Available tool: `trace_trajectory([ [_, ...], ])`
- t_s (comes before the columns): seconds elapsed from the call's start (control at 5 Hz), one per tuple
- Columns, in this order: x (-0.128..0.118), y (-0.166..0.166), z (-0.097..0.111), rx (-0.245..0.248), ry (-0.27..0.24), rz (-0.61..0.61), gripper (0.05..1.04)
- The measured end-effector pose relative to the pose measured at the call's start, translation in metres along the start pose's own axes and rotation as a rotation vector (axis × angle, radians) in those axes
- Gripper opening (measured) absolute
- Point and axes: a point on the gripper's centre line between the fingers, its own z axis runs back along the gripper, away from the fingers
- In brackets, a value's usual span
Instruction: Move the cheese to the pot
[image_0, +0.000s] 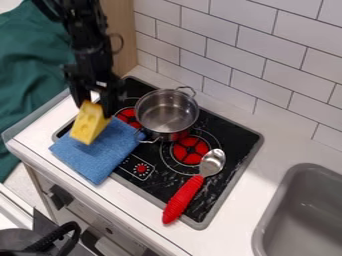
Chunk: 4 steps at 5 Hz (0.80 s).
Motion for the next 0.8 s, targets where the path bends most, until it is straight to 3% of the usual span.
trace_trajectory([
  [0.4,0.03,-0.045,0.021,0.003,-0.069,-0.126,0.703],
  [0.8,0.042,-0.085,0.011,0.01,-0.048,-0.233,0.703],
])
